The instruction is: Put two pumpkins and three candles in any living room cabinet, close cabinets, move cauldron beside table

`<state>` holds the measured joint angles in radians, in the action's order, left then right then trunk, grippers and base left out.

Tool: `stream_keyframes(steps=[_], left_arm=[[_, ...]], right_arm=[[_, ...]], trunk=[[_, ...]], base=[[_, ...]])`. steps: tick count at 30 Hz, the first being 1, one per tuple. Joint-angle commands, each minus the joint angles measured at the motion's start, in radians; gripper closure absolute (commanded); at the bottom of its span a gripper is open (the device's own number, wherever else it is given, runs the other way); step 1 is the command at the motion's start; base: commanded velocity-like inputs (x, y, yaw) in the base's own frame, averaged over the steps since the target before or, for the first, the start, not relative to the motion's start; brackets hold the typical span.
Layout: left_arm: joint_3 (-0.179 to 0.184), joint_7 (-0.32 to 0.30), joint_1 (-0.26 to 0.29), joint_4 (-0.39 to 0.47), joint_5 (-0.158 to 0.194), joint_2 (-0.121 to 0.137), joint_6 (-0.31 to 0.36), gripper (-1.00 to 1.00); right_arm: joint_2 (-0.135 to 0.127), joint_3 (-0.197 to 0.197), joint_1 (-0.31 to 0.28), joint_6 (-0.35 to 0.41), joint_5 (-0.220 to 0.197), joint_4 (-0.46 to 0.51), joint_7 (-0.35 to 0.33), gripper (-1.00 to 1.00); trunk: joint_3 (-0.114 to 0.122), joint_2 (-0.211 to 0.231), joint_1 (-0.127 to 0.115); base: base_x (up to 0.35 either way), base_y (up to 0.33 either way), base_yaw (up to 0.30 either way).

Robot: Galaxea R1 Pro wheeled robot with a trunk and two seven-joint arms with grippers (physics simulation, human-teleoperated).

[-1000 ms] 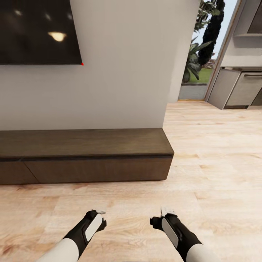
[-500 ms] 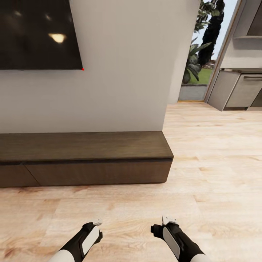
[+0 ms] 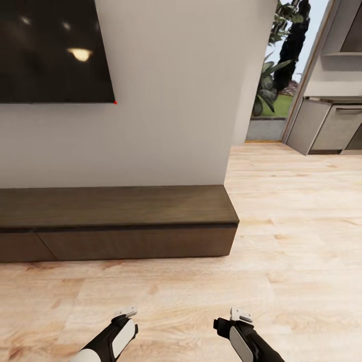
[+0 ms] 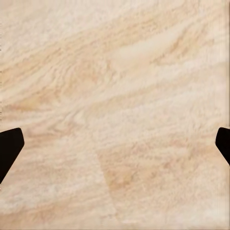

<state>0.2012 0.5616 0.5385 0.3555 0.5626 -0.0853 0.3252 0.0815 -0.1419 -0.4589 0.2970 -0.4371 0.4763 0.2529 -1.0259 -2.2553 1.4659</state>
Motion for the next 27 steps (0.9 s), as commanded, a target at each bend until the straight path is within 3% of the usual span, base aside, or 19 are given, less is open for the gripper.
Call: stream_keyframes(steps=[1, 27], left_arm=[[0.0, 0.0, 0.0, -0.002, 0.0, 0.001, -0.001, -1.0], [0.0, -0.002, -0.001, -0.017, 0.001, 0.001, -0.005, -1.0]], right_arm=[[0.0, 0.001, 0.0, 0.0, 0.002, -0.001, 0.0, -1.0], [0.001, -0.004, 0.002, -0.044, 0.006, -0.007, 0.001, -1.0]], trunk=[[0.003, 0.007, -0.004], [0.085, 0.189, -0.104]], base=[[0.0, 0.0, 0.0], [0.0, 0.0, 0.0]])
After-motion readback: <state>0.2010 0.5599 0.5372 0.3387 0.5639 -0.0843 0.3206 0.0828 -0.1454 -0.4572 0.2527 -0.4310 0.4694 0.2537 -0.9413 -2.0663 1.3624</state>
